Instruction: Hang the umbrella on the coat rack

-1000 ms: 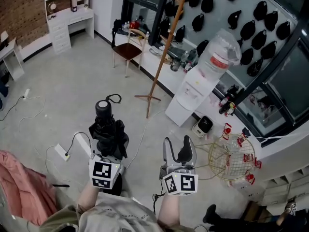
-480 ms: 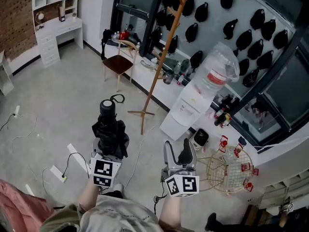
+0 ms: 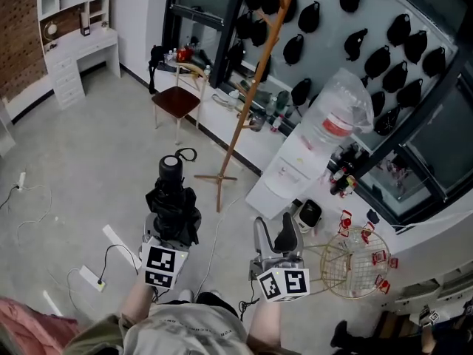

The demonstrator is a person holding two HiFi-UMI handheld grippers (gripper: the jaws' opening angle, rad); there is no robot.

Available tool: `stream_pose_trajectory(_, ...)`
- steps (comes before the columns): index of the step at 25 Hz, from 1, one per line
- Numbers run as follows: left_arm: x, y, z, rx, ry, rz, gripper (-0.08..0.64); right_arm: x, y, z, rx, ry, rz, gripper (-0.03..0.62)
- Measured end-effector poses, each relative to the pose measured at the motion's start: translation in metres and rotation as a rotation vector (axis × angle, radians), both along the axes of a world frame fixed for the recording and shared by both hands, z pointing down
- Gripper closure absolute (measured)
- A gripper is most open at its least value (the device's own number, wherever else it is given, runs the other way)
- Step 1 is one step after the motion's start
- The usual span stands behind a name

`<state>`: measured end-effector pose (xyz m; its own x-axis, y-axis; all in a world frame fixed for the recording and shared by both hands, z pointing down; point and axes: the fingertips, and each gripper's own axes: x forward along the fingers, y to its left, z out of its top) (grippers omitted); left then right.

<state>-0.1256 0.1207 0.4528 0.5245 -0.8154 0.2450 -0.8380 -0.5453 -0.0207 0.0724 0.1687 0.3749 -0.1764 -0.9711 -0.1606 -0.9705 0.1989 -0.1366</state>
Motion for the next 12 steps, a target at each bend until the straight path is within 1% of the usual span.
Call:
stream_pose_trajectory(6,0.005,-0.026,0.014,-0.038,-0.011,0.014,0.233,0.0,-0.033,0.008,-0.026,-0.004,-0.022,0.282)
stream_pose_trajectory(12,0.024,-0.072,0.02,-0.035,-0.024,0.008,0.233,0.014,-0.085,0.011,-0.02,-0.004,-0.058,0.282)
